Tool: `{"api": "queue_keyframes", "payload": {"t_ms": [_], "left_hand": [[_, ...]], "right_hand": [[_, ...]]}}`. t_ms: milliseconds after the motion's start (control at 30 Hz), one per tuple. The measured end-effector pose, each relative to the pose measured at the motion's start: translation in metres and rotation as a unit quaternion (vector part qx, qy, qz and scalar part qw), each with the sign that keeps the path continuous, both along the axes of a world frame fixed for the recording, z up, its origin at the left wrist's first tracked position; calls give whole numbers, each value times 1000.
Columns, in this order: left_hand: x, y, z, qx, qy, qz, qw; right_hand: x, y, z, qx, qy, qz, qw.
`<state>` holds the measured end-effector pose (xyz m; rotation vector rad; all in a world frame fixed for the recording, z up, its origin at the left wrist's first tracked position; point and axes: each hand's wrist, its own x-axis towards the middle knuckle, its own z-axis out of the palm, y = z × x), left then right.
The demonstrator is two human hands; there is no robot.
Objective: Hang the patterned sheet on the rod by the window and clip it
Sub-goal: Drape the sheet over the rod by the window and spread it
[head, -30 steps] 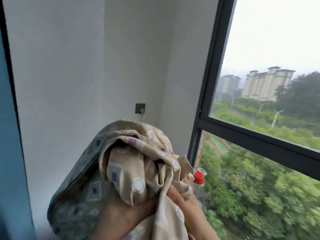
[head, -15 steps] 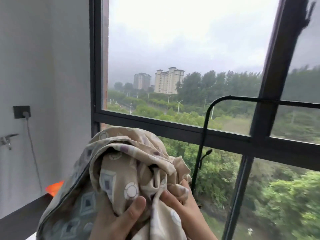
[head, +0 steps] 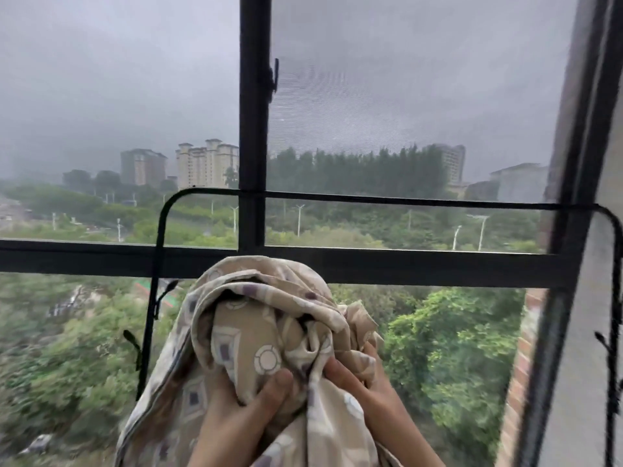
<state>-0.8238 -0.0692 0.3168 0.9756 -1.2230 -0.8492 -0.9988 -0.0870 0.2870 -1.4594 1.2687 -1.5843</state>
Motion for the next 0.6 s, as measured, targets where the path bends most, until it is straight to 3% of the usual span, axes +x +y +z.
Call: {"api": "queue_keyframes", "payload": {"t_ms": [367, 600], "left_hand": [[-153, -55, -4, -30, 40, -138, 989], [-206, -149, -7, -30, 68, -131, 989]], "right_hand": [[-146, -11, 6, 23, 36, -117, 992], [-198, -91, 29, 27, 60, -122, 990]]}}
